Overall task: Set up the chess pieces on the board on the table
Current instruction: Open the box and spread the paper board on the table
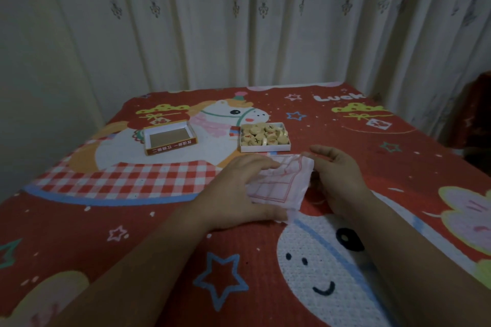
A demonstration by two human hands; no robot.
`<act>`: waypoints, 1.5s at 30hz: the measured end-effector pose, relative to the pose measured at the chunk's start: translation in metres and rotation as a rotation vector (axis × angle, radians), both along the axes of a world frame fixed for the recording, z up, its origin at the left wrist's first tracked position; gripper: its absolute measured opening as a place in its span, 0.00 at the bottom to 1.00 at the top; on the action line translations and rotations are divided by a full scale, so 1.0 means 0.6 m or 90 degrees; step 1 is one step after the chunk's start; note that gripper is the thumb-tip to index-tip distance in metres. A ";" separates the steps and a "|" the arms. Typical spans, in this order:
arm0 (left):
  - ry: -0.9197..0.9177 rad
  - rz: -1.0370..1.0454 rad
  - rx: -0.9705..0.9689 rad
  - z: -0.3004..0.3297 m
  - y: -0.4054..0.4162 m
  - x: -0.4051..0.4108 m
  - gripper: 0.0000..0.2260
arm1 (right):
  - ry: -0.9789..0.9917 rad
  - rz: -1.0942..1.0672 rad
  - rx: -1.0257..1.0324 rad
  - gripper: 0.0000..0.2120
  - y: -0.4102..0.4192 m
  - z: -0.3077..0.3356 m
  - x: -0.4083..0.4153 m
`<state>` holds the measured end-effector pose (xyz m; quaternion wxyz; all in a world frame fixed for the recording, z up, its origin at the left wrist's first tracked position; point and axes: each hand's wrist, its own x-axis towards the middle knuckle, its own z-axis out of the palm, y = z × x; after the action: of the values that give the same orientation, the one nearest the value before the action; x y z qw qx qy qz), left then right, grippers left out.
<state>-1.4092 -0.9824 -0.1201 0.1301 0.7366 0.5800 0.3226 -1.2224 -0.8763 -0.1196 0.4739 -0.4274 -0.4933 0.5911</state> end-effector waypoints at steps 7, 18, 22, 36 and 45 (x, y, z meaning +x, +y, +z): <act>0.010 0.024 0.054 -0.021 0.017 -0.018 0.21 | -0.045 -0.001 0.010 0.14 0.010 -0.012 0.001; -0.408 0.279 0.182 -0.010 0.022 -0.027 0.12 | -0.063 0.021 0.043 0.20 0.000 -0.007 -0.005; -0.520 0.360 0.175 -0.016 0.031 -0.047 0.05 | -0.029 0.006 0.049 0.17 -0.001 -0.004 -0.006; -0.587 0.312 0.142 -0.012 0.030 -0.042 0.04 | -0.092 0.247 0.206 0.43 -0.035 0.011 -0.002; -0.662 0.328 0.116 0.001 0.025 -0.068 0.08 | -0.050 -0.012 0.199 0.10 -0.014 0.012 0.007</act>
<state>-1.4502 -0.9676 -0.1197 0.2514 0.3253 0.5701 0.7114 -1.2183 -0.8849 -0.1125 0.5208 -0.3758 -0.5932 0.4854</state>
